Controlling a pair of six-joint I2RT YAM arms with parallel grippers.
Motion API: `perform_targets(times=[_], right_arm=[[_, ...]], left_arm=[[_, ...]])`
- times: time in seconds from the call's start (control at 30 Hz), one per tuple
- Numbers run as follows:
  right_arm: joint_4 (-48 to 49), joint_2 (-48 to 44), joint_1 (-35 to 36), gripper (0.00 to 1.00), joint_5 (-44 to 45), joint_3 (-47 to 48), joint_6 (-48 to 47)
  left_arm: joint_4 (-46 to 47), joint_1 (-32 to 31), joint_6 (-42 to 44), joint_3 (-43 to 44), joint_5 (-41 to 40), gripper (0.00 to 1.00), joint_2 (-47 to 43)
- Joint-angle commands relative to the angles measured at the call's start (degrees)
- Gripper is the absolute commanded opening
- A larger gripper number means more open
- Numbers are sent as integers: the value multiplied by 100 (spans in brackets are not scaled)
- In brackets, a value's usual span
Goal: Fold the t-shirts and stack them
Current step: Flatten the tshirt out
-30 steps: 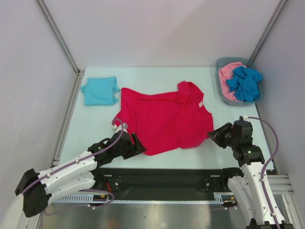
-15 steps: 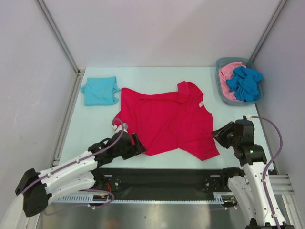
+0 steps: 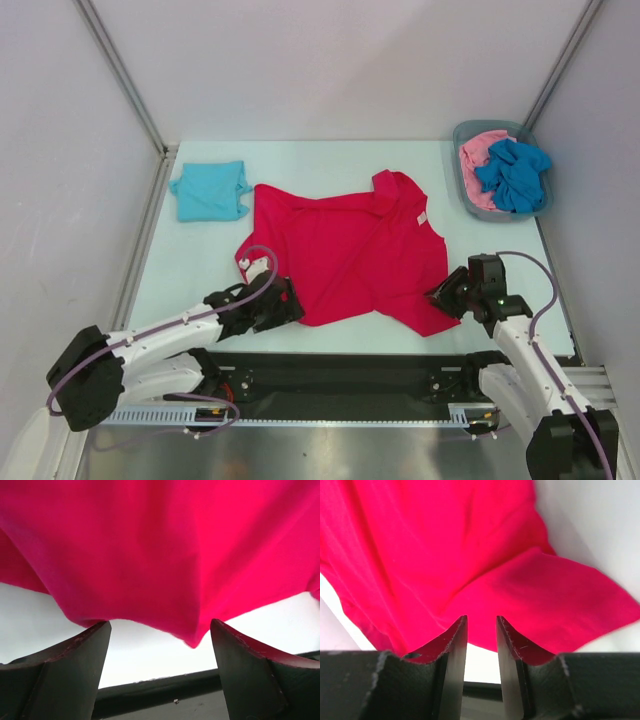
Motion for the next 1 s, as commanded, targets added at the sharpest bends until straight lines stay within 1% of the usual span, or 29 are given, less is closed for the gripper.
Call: perform_targets(times=[0.0, 0.03, 0.13, 0.27, 0.3, 0.5, 0.83, 0.9, 0.97], right_arm=[[595, 202, 145, 34, -44, 304, 28], [639, 237, 162, 34, -27, 330, 37], [779, 308, 250, 34, 0, 313, 63], [955, 404, 285, 34, 35, 225, 10], [990, 405, 277, 34, 61, 207, -16], [1193, 563, 277, 34, 149, 172, -174], [1360, 607, 154, 34, -123, 102, -157], [1386, 589, 58, 34, -211, 75, -174], [1386, 572, -13, 34, -307, 40, -183]], left_arm=[[-250, 30, 316, 353, -515, 87, 22], [-433, 65, 351, 423, -699, 89, -22], [-654, 232, 518, 502, -902, 92, -285], [-857, 706, 781, 503, -842, 97, -575], [-857, 742, 843, 502, -824, 100, -750], [-936, 1076, 852, 292, -569, 100, -1182], [-1700, 1120, 475, 63, -850, 100, -1305], [-1849, 1120, 229, 98, -981, 100, -1210], [-1912, 1129, 176, 124, -1069, 100, -1095]])
